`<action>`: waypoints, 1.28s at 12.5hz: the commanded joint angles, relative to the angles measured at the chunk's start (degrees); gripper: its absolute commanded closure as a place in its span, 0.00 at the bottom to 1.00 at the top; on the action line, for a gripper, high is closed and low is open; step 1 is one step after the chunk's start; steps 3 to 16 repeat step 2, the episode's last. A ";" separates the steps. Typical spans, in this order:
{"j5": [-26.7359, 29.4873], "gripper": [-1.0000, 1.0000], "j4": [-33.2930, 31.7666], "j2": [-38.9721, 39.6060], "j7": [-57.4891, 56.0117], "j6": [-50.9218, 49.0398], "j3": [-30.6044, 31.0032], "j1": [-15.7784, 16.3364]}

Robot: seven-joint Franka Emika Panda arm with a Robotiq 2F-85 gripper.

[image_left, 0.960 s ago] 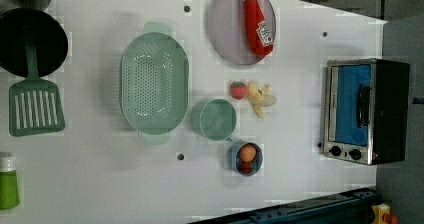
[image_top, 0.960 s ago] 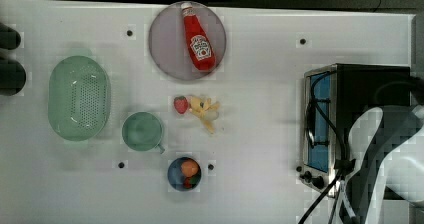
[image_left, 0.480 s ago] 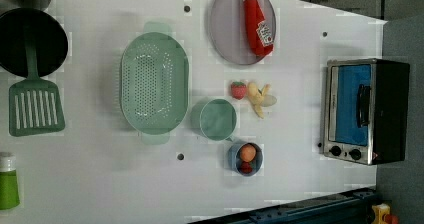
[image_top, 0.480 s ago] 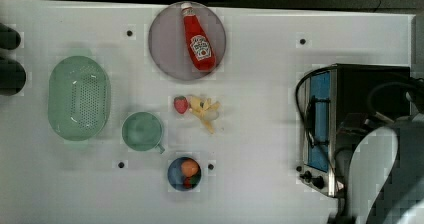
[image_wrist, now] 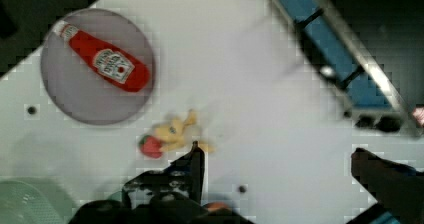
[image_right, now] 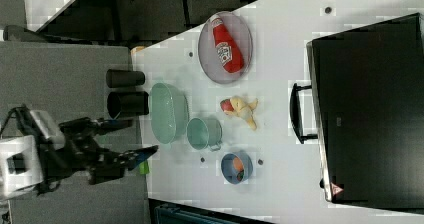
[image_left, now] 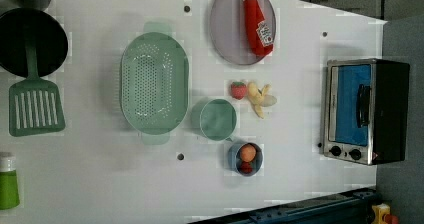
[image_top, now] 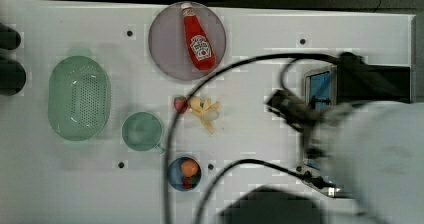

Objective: Pick banana from table and place on oven.

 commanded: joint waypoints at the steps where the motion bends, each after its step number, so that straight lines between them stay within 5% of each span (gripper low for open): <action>1: -0.95 0.00 -2.45 0.15 23.76 -2.97 4.25 0.77; 16: -0.96 0.00 -3.08 -0.72 25.27 -3.05 5.02 0.77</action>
